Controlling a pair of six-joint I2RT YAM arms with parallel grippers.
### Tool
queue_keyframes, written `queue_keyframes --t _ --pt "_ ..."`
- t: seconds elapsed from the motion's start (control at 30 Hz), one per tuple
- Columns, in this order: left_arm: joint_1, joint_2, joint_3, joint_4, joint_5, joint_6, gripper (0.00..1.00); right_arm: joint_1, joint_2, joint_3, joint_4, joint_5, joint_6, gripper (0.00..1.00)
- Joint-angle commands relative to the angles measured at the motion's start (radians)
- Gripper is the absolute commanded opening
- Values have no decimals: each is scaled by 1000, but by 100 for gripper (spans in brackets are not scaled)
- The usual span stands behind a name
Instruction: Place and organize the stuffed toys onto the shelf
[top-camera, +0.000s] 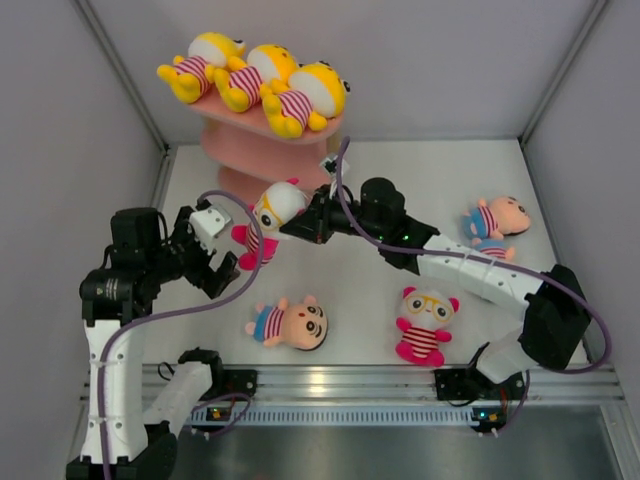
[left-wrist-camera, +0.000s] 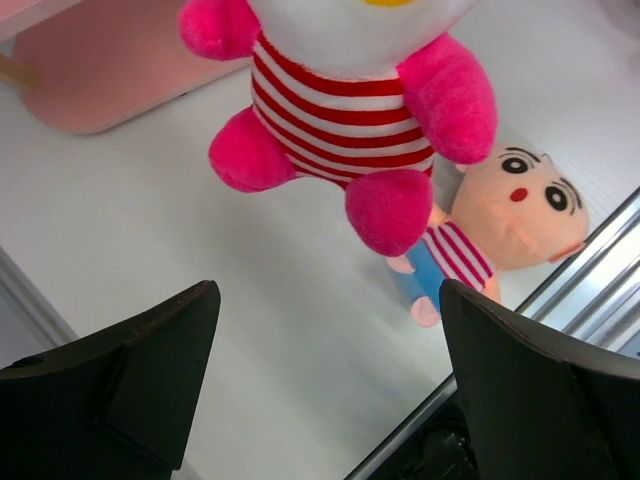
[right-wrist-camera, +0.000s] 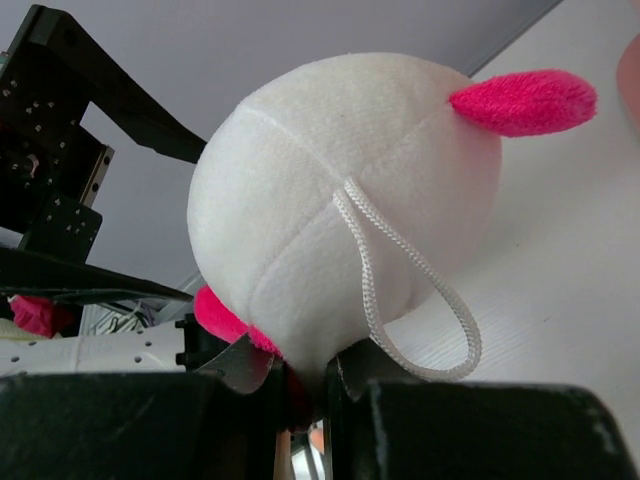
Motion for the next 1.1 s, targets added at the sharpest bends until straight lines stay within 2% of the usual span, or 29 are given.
queue_keyframes --t 0.0,0.1,0.3,0.4,0.43,0.53,0.73,0.87,0.9,0.93,1.03,1.07 --pt "-3 -4 17 -16 151 -1 98 -13 -30 80 23 -11 36 0" --pt "-3 17 5 -16 215 -19 98 -13 -7 82 69 -22 79 0" --pt "-3 66 -35 26 124 -50 96 -5 38 125 114 -33 122 0" --pt "-3 68 -26 89 97 -88 88 -2 65 128 149 -46 152 0" --pt "-3 68 -23 93 99 -87 79 -2 70 129 155 -49 160 0" --pt "-3 74 -17 99 106 -90 67 -1 82 129 168 -56 168 0" --pt "-3 80 -18 99 123 -87 62 -1 96 139 169 -60 166 0" --pt "-3 85 -26 99 113 -90 25 1 93 140 171 -62 166 0" --pt "-3 88 -26 100 105 -88 7 -1 90 142 168 -62 156 0" --pt "-3 89 -26 106 94 -94 4 -1 89 143 137 -59 145 1" --pt "-3 97 -23 154 13 -142 1 -1 69 157 3 -4 61 41" --pt "-1 103 -19 169 -11 -171 1 -2 47 157 -39 42 18 58"
